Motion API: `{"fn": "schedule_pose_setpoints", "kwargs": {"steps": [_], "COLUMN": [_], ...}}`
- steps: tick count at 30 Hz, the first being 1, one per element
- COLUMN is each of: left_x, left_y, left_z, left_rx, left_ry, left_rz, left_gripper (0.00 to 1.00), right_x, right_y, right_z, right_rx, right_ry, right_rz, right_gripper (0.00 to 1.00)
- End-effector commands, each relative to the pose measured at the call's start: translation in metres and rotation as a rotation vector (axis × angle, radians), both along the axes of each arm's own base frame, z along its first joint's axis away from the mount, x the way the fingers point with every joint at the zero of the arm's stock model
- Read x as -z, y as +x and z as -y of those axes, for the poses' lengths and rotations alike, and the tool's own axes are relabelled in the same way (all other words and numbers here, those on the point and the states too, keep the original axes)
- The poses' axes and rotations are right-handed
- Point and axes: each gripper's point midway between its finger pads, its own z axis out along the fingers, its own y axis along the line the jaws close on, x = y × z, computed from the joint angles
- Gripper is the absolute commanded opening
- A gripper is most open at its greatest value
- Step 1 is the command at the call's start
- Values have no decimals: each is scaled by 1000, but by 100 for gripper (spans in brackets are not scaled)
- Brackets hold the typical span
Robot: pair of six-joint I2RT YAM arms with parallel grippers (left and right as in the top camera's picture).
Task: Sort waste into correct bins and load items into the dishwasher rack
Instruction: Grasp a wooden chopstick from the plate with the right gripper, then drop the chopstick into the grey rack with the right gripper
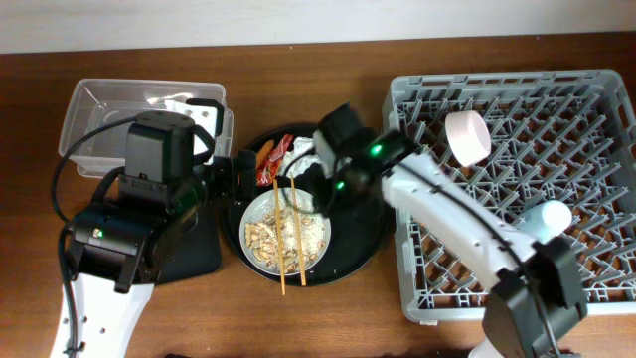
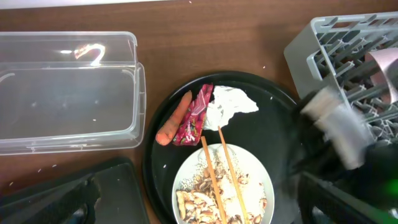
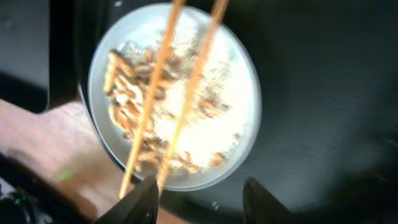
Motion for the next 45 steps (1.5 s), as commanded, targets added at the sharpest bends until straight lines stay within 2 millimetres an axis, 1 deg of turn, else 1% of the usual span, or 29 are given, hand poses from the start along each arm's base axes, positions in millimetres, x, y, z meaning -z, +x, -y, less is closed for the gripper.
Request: {"fn": "schedule_pose_setpoints", "kwargs": {"steps": [1, 4, 8, 10, 13, 16, 18, 20, 22, 26, 31, 32, 33, 34, 35, 38, 40, 42, 44, 45], "left_x": [-3, -3, -3, -3, -3, -3, -3, -3, -3, -3, -3, -3, -3, -3, -3, -3, -3, -3, -3, -3], "left_y": [1, 1, 1, 1, 1, 1, 1, 1, 1, 1, 1, 1, 1, 1, 1, 1, 1, 1, 1, 1], "left_z": [-3, -3, -3, -3, -3, -3, -3, -3, -3, -3, -3, -3, -3, -3, -3, -3, -3, -3, -3, -3], "left_rx": [-17, -17, -17, -17, -17, -17, -17, -17, -17, -17, -17, -17, -17, -17, -17, -17, -17, -17, -17, -17], "left_ry": [-2, -1, -1, -2, -1, -1, -1, -1, -1, -1, -2, -1, -1, -1, -2, -1, -1, -2, -2, -1], "left_rz": [7, 7, 7, 7, 7, 7, 7, 7, 7, 7, 7, 7, 7, 7, 7, 7, 7, 7, 7, 7], "left_gripper": [99, 99, 99, 99, 99, 100, 99, 99, 99, 99, 99, 99, 99, 99, 99, 99, 99, 99, 99, 99], "right_x": [29, 41, 55, 62, 81, 94, 96, 95, 95, 96, 106, 107, 106, 106, 104, 91, 74, 53, 33, 24], "right_y": [-18, -18, -16, -14, -12, -16, -16, -14, -14, -14, -16, -17, -16, -15, -15, -10, -7, -4, 1, 4], "right_z": [-25, -31, -32, -33, -38, -46, -47, -48, -49, -48, -48, -49, -49, -50, -51, -52, -54, -55, -50, -45], "right_rx": [5, 50, 128, 149, 161, 143, 141, 141, 141, 142, 140, 142, 142, 141, 141, 139, 113, 98, 112, 126], "right_ry": [32, 20, -18, -20, -22, -2, -1, 7, 10, 7, -8, -7, -5, -1, 3, 19, 37, 55, 61, 57], "right_rz": [-18, 14, 30, 15, -11, -56, -61, -53, -51, -52, -70, -75, -72, -70, -66, -46, -14, 24, 62, 80], "right_gripper": [39, 39, 39, 39, 39, 36, 32, 31, 26, 22, 22, 21, 17, 9, 4, 4, 4, 4, 4, 4]}}
